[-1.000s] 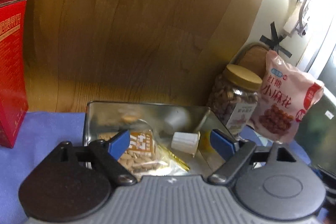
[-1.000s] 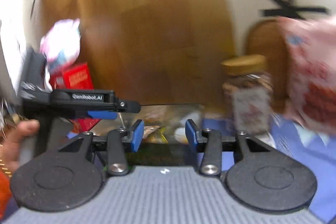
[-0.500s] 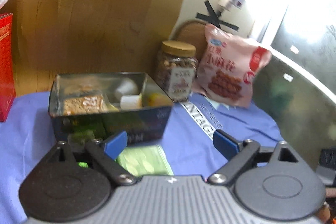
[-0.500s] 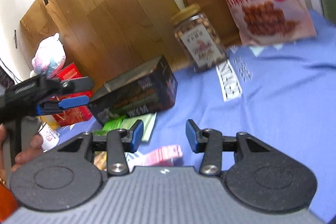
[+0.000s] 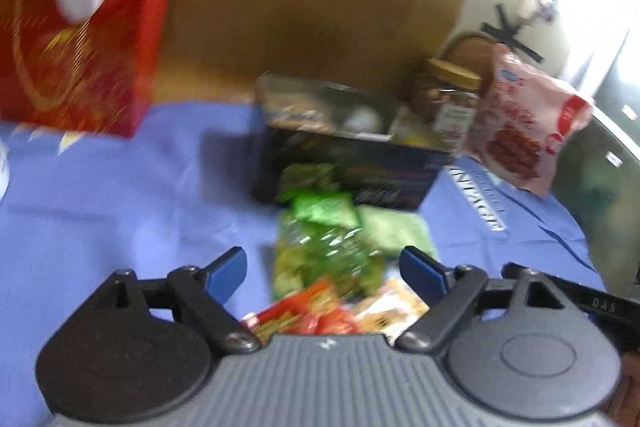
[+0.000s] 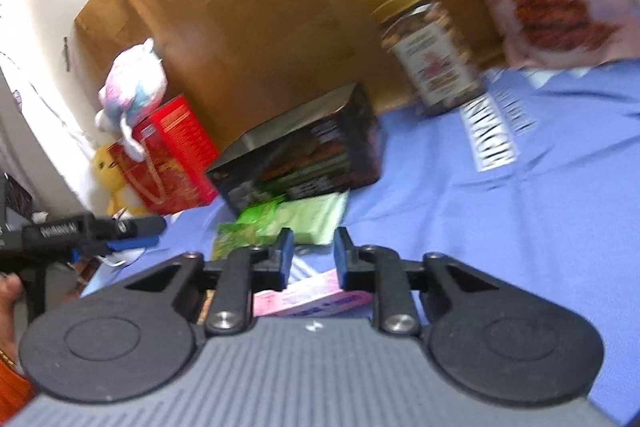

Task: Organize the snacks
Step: 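Grasp the bright green snack packet with the left tool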

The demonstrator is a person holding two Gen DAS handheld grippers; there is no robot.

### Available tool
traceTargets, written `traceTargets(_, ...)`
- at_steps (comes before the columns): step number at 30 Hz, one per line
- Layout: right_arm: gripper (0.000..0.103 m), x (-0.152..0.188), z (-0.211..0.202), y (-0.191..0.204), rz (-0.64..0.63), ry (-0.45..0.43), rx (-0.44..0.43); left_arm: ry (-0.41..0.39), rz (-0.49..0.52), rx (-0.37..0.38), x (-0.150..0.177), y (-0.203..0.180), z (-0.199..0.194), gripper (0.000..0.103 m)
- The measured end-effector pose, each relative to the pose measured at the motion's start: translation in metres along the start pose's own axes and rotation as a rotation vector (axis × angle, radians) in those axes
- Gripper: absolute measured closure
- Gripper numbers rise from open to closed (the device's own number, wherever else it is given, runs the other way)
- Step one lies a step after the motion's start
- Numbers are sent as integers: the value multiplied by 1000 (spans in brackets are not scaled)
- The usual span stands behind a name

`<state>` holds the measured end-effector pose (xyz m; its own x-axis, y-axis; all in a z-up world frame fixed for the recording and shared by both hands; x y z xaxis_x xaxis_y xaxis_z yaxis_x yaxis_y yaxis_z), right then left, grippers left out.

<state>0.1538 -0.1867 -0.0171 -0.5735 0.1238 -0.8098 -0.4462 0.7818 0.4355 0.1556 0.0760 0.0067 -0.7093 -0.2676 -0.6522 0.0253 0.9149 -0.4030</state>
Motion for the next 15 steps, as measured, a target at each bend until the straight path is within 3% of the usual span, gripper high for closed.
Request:
traceTargets(7, 80, -6, 50, 13, -113, 91, -6, 21, -75, 9, -10, 26, 24, 17)
traceTargets(10, 80, -5, 60, 24, -101, 129, -78, 35, -77, 19, -15, 28, 43, 16)
traceTargets(12, 79, -1, 72, 36, -101, 165, -126, 74, -97, 44, -11, 30, 56, 22)
traceTargets(14, 78, 4, 87, 45, -123, 213, -136, 118, -100, 120, -2, 23, 62, 39)
traceTargets(15, 77, 7, 95, 47, -130, 242, -143, 141, -100, 157, 3, 19, 65, 43)
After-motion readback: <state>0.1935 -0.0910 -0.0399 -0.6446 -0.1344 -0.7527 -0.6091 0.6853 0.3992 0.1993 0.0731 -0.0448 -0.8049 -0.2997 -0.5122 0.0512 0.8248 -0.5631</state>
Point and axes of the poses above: each gripper's, at about its wrist camera, not at the fingertips, and z roughly the way its jaws point, y to its left, x to its underside, the point moved 9 cm from there along z, roughly the way its jaws point, and after that the axes turned 7 degrees about -z, right-handed, at the moved point
